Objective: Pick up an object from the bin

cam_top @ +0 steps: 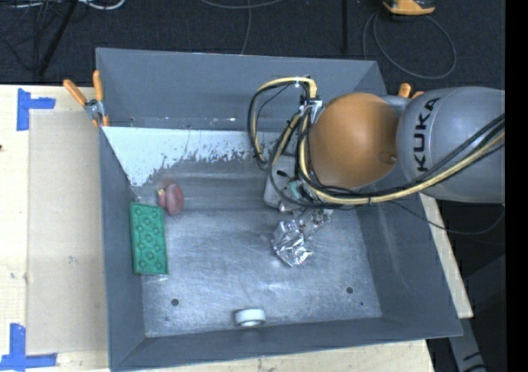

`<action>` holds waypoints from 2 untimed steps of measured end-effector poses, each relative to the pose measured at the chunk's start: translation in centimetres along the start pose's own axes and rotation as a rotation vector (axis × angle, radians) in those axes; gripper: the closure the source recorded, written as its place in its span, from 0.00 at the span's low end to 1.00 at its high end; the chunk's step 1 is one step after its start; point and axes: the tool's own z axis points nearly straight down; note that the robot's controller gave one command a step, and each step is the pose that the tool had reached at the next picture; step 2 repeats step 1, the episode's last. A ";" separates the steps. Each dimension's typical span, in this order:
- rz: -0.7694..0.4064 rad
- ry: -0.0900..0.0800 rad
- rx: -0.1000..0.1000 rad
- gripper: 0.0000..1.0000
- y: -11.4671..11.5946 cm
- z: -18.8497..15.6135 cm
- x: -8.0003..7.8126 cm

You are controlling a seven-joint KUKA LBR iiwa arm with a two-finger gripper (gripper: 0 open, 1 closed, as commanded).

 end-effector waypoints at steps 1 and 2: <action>0.005 0.002 -0.002 1.00 -0.3 -8.6 -0.1; 0.005 0.002 -0.002 1.00 -0.3 -8.6 -0.1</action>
Offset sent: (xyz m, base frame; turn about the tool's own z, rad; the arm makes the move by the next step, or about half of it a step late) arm 0.0000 0.0000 0.0814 0.0000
